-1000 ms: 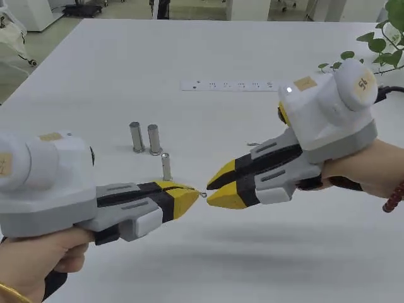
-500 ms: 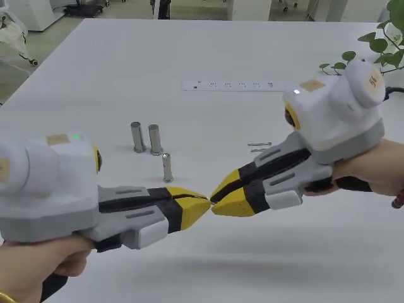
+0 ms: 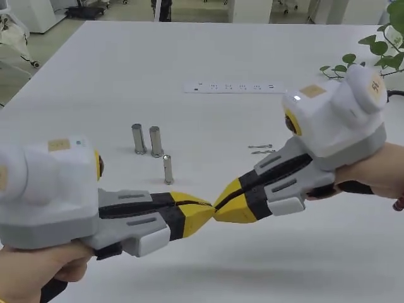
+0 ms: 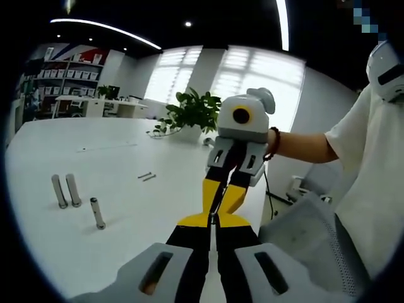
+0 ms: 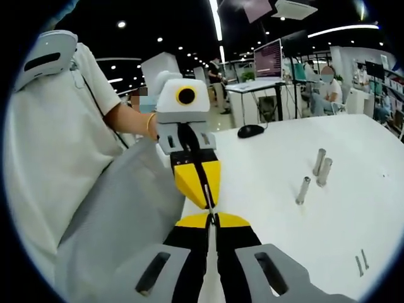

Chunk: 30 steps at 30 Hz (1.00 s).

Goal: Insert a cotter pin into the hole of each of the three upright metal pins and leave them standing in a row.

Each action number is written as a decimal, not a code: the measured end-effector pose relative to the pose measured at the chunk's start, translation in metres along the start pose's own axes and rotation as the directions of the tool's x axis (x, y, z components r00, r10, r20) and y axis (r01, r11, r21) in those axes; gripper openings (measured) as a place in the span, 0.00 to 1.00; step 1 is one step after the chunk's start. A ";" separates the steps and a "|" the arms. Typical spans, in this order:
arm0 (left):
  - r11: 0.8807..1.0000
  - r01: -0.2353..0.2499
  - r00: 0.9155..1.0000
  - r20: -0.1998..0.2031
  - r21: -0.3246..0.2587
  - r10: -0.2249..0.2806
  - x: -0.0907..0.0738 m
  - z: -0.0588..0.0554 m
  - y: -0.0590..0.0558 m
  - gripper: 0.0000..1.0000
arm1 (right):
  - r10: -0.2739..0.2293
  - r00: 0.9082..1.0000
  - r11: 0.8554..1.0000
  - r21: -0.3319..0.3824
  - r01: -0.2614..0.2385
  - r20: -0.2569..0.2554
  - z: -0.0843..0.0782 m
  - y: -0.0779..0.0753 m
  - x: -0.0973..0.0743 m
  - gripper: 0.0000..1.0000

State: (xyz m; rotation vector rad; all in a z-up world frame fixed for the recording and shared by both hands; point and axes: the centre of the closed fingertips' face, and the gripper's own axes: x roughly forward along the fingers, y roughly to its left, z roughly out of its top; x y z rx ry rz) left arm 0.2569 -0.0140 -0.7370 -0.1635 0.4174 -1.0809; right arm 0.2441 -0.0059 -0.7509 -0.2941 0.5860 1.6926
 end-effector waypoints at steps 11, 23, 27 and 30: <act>0.998 -0.049 0.999 -0.009 0.034 0.049 0.002 -0.004 0.005 0.01 | -0.056 0.995 0.995 -0.087 0.049 -0.082 -0.001 -0.007 -0.002 0.03; 0.985 -0.155 0.988 -0.003 0.081 0.156 -0.004 -0.008 0.026 0.11 | -0.140 0.966 0.983 -0.143 0.111 -0.215 -0.011 -0.033 -0.010 0.03; 0.973 -0.215 0.977 0.009 0.088 0.215 -0.010 -0.009 0.039 0.11 | -0.157 0.953 0.982 -0.147 0.122 -0.259 -0.016 -0.044 -0.010 0.03; 0.962 -0.255 0.967 0.012 0.101 0.255 -0.014 -0.009 0.048 0.12 | -0.170 0.945 0.980 -0.151 0.132 -0.279 -0.017 -0.050 -0.011 0.03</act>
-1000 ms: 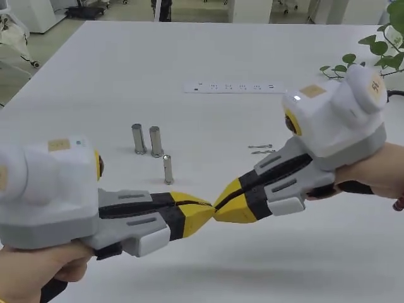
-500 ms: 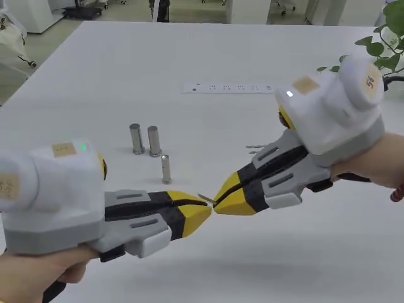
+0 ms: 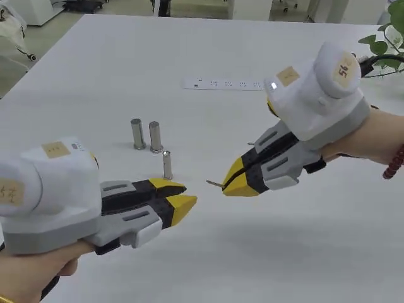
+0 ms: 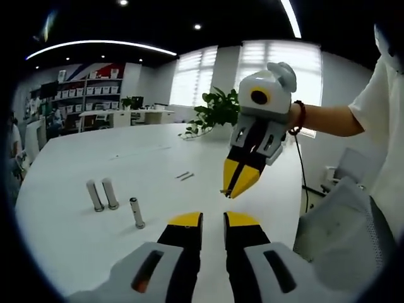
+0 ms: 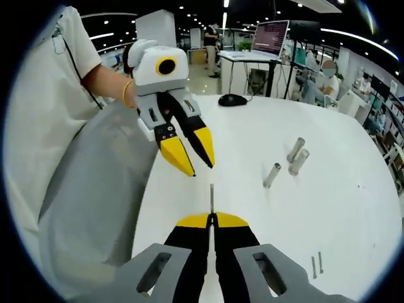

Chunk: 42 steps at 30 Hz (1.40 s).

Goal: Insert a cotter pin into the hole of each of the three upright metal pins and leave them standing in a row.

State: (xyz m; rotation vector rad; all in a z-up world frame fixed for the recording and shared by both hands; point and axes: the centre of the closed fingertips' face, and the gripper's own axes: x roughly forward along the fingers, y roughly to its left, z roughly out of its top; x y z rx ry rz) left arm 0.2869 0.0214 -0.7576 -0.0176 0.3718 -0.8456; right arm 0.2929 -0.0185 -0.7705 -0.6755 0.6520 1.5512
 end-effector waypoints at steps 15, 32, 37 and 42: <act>0.986 -0.168 0.986 0.001 0.005 0.168 0.006 -0.002 0.051 0.22 | -0.063 0.992 0.998 -0.014 0.062 -0.105 -0.008 -0.037 0.011 0.03; 0.962 -0.269 0.963 -0.040 -0.045 0.268 0.027 -0.012 0.098 0.25 | -0.088 0.978 0.996 -0.036 0.083 -0.190 -0.014 -0.072 0.035 0.03; 0.960 -0.277 0.959 -0.067 -0.047 0.274 0.036 -0.019 0.106 0.24 | -0.086 0.977 0.996 -0.036 0.081 -0.196 -0.013 -0.079 0.043 0.03; 0.958 -0.282 0.957 -0.087 -0.049 0.278 0.045 -0.026 0.114 0.24 | -0.090 0.974 0.996 -0.035 0.084 -0.209 -0.015 -0.085 0.049 0.03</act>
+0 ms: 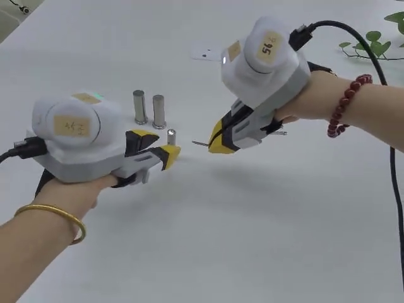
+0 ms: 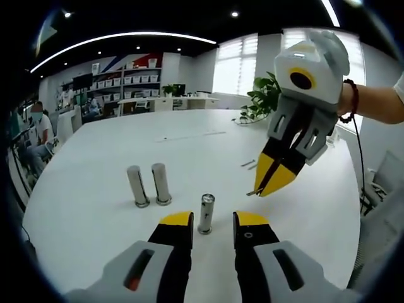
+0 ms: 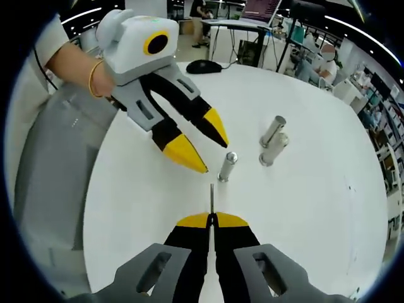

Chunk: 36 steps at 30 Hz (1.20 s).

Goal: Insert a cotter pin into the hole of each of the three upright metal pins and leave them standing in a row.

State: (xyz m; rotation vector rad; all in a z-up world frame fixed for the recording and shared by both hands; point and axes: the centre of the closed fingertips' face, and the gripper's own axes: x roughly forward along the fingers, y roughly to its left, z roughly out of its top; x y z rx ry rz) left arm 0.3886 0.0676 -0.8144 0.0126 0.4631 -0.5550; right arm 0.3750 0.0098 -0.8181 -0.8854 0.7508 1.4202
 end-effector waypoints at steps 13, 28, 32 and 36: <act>1.000 0.015 1.000 -0.022 -0.013 -0.015 0.018 -0.009 0.005 0.18 | -0.003 1.000 1.000 -0.015 0.003 -0.006 0.010 -0.012 0.013 0.03; 1.000 0.017 1.000 -0.012 -0.007 -0.017 0.023 -0.009 0.007 0.08 | -0.018 1.000 0.999 -0.045 0.017 -0.019 0.015 -0.020 0.018 0.03; 1.000 0.025 1.000 -0.014 0.007 -0.025 0.023 -0.010 0.007 0.08 | -0.022 1.000 0.999 -0.044 0.021 -0.017 0.016 -0.023 0.019 0.03; 0.999 0.034 0.999 -0.012 0.011 -0.033 0.024 -0.010 0.007 0.08 | -0.021 1.000 0.998 -0.052 0.019 -0.023 0.018 -0.025 0.022 0.03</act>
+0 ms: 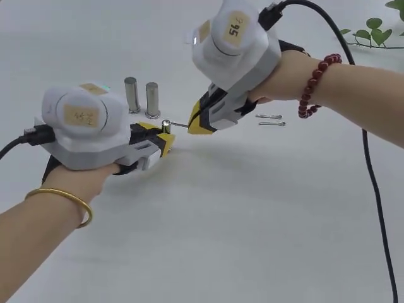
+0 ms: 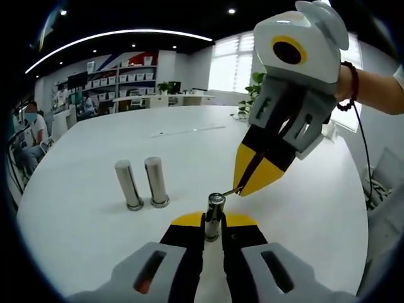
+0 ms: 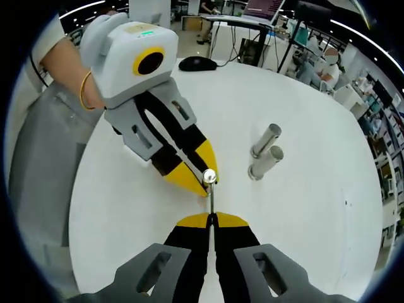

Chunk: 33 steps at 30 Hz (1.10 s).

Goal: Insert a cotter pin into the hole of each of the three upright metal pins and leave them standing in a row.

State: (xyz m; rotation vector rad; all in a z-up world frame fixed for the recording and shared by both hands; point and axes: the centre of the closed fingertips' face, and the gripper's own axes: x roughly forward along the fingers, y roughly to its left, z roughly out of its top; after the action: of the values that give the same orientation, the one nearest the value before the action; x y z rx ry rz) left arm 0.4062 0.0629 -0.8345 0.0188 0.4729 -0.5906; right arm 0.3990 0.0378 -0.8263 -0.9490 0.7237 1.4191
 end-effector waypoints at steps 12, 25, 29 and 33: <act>1.000 0.014 1.000 0.000 0.020 -0.014 0.001 -0.002 -0.001 0.08 | 0.008 1.000 0.999 -0.042 -0.008 -0.017 0.003 0.002 0.002 0.03; 1.000 0.023 1.000 -0.002 0.008 -0.023 0.002 -0.004 -0.001 0.07 | -0.011 0.999 0.995 -0.100 0.008 -0.035 0.007 -0.004 0.004 0.03; 1.000 0.023 1.000 -0.004 0.020 -0.023 0.003 -0.004 -0.002 0.07 | -0.008 1.000 0.995 -0.095 0.006 -0.022 0.011 -0.003 0.005 0.03; 1.000 0.024 1.000 -0.005 0.014 -0.024 0.003 -0.005 -0.002 0.07 | -0.007 1.000 0.996 -0.086 0.005 -0.012 0.015 -0.004 0.008 0.03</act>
State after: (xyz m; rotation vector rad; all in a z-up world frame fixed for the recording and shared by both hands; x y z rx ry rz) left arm 0.4053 0.0606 -0.8395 0.0277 0.4739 -0.6176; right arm 0.4010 0.0553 -0.8261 -1.0266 0.6723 1.4500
